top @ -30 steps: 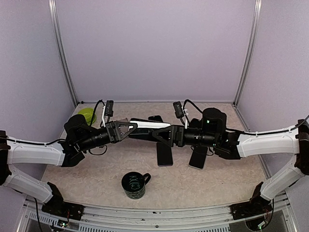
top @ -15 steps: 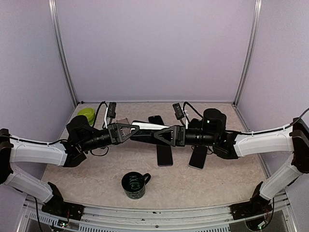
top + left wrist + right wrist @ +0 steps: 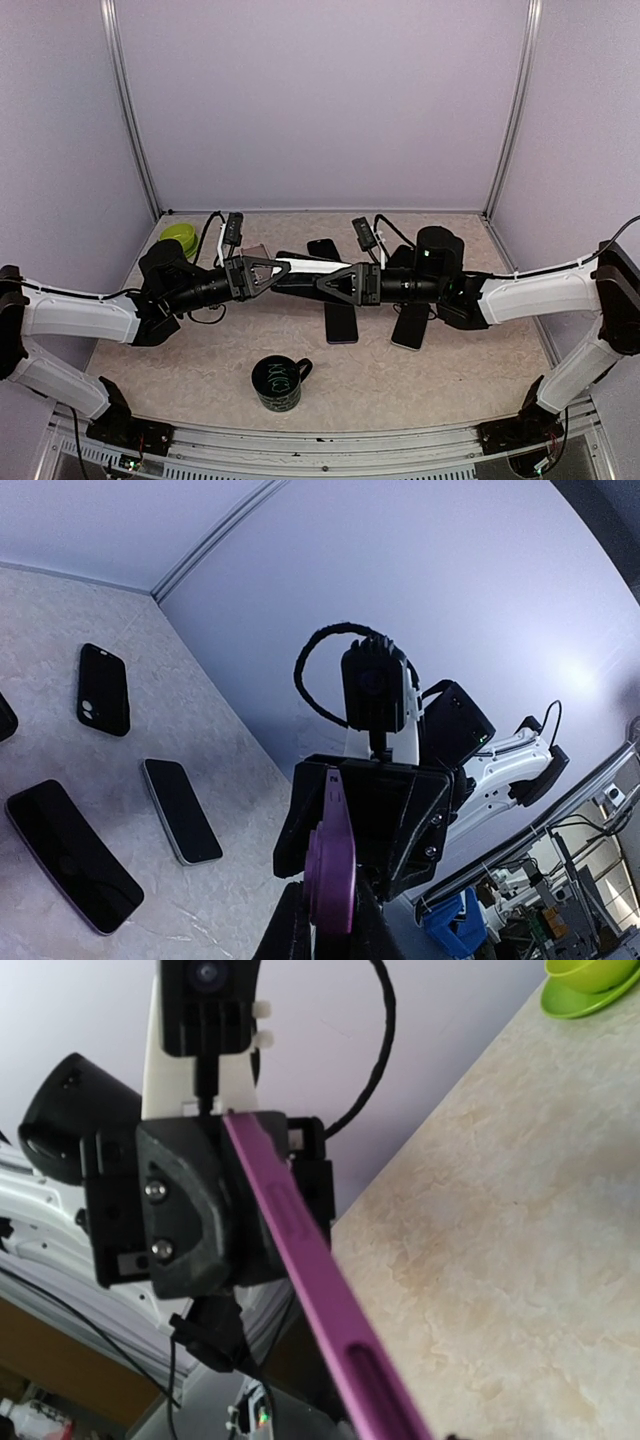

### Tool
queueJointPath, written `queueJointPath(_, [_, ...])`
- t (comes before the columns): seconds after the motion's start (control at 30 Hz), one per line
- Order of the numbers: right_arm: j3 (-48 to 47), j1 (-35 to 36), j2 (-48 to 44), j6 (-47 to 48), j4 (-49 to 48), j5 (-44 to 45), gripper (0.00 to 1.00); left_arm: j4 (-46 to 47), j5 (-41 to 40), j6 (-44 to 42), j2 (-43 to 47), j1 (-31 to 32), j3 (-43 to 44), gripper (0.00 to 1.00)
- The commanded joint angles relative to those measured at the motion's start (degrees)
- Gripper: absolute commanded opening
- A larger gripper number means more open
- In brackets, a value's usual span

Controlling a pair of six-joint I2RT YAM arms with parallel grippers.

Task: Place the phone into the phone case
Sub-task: Pass from the left arm to the right

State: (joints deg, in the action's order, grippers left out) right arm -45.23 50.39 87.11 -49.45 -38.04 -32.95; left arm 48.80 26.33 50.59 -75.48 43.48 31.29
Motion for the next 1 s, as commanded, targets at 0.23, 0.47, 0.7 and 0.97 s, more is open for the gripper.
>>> queueJointPath(0.23, [-1.11, -0.17, -0.05, 0.64, -4.86, -2.69, 0.21, 1.44, -0.93, -0.03, 0.14, -0.27, 0.07, 0.03])
queueJointPath(0.47, [-0.67, -0.19, -1.27, 1.44, -5.47, -3.18, 0.08, 1.13, -1.19, 0.11, 0.01, -0.5, -0.39, 0.17])
queueJointPath(0.7, [-0.56, -0.19, -3.37, 2.9, -3.57, -3.3, 0.0, 0.1, -1.69, -0.08, 0.3, -2.25, -0.44, 0.47])
queueJointPath(0.97, [0.87, -0.62, -6.99, 6.28, 1.69, 0.09, 0.0, -10.89, -9.16, -5.48, 4.58, -6.93, 1.73, 0.85])
